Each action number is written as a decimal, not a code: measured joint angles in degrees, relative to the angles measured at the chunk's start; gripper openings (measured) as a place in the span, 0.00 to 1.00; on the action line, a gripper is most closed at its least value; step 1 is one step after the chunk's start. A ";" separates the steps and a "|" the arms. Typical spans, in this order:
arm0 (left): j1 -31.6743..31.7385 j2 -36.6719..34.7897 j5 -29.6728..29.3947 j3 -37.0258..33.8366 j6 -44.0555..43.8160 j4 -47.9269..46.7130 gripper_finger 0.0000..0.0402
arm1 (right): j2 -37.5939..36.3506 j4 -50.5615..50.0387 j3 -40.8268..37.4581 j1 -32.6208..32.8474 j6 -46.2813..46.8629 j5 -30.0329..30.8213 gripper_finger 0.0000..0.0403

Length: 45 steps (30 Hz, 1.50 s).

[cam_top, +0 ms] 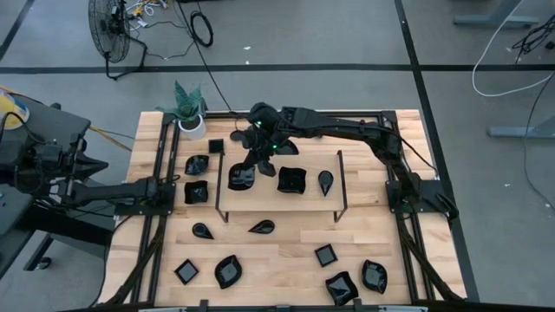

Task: Pick & Place Mini shaped plates
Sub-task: Put the leaf shaped plate on the shelf

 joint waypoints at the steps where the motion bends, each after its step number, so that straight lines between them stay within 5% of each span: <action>1: -0.01 0.00 0.00 0.00 0.00 0.00 0.05 | 0.12 -0.34 0.00 0.00 -0.03 0.11 0.00; 45: 0.00 0.00 0.00 0.00 -0.01 0.00 0.05 | 2.59 0.90 -0.02 1.97 -2.26 4.80 0.00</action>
